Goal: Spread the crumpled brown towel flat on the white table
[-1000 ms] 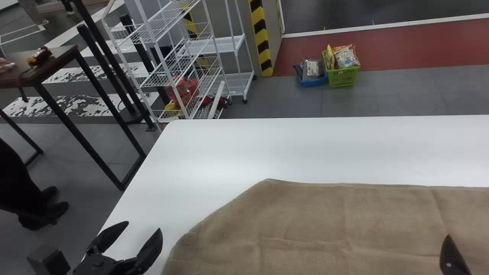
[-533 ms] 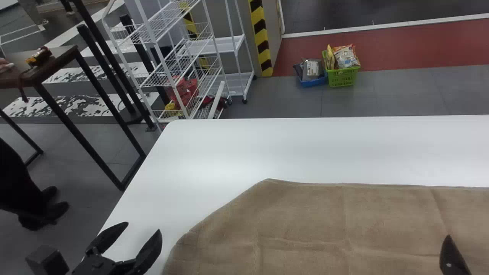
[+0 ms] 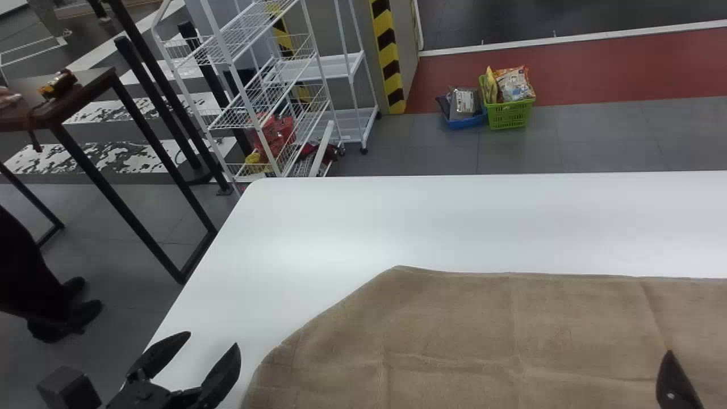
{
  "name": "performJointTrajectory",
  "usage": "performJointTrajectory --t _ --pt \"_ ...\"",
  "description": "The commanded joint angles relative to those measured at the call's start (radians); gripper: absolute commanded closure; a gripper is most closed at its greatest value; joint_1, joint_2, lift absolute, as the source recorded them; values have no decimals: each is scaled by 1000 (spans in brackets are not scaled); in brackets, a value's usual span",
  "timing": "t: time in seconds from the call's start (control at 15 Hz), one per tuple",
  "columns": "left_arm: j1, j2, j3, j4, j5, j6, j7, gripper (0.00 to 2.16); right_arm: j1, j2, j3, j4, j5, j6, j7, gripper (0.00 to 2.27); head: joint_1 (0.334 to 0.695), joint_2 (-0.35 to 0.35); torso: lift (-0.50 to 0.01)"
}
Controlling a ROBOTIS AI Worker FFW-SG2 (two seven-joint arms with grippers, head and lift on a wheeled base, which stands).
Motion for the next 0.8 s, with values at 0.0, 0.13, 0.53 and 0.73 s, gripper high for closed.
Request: performJointTrajectory --t 0.0,0.13,0.53,0.73 --pt "0 -3 0 2 0 0 -1 -2 0 1 -1 1 0 0 0 9 695 350 -123" --pt "0 -3 0 0 0 0 -1 -2 0 1 -1 1 0 0 0 9 695 350 -123" --pt "0 -3 0 5 0 0 -1 -2 -5 1 -1 5 0 3 0 9 695 350 -123" --pt "0 -3 0 8 0 0 -1 -2 -8 1 -1 8 0 3 0 9 695 350 -123"
